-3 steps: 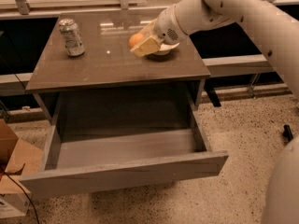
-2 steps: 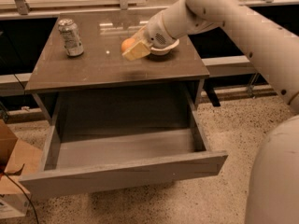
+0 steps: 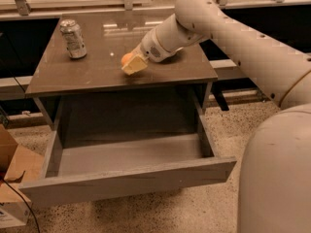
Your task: Pick orange from top drawer and place on counter
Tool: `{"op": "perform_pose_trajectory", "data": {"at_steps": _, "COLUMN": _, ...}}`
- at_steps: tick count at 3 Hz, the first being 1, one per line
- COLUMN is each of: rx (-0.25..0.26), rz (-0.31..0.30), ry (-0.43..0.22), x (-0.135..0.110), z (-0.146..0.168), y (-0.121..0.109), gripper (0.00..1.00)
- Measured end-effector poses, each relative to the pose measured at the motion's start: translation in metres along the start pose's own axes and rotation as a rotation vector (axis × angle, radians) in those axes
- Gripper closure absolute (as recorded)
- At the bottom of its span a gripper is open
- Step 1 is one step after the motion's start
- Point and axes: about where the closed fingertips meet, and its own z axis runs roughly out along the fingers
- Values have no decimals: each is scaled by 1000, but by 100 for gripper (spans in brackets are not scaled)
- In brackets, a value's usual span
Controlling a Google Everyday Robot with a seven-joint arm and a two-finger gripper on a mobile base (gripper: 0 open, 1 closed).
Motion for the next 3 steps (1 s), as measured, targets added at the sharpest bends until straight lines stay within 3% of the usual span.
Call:
{"op": "perform_pose_trajectory", "data": {"at_steps": 1, "rx": 15, "rz": 40, "ry": 20, "x": 13, "z": 16, "y": 1, "gripper": 27}}
{"op": "perform_pose_trajectory", "data": {"at_steps": 2, "rx": 20, "rz": 57, "ry": 23, "x": 19, "z": 19, "y": 3, "gripper": 4}}
{"op": "perform_pose_trajectory", "data": {"at_steps": 3, "rx": 20, "rz": 57, "ry": 23, "x": 19, "z": 19, "y": 3, "gripper": 0}}
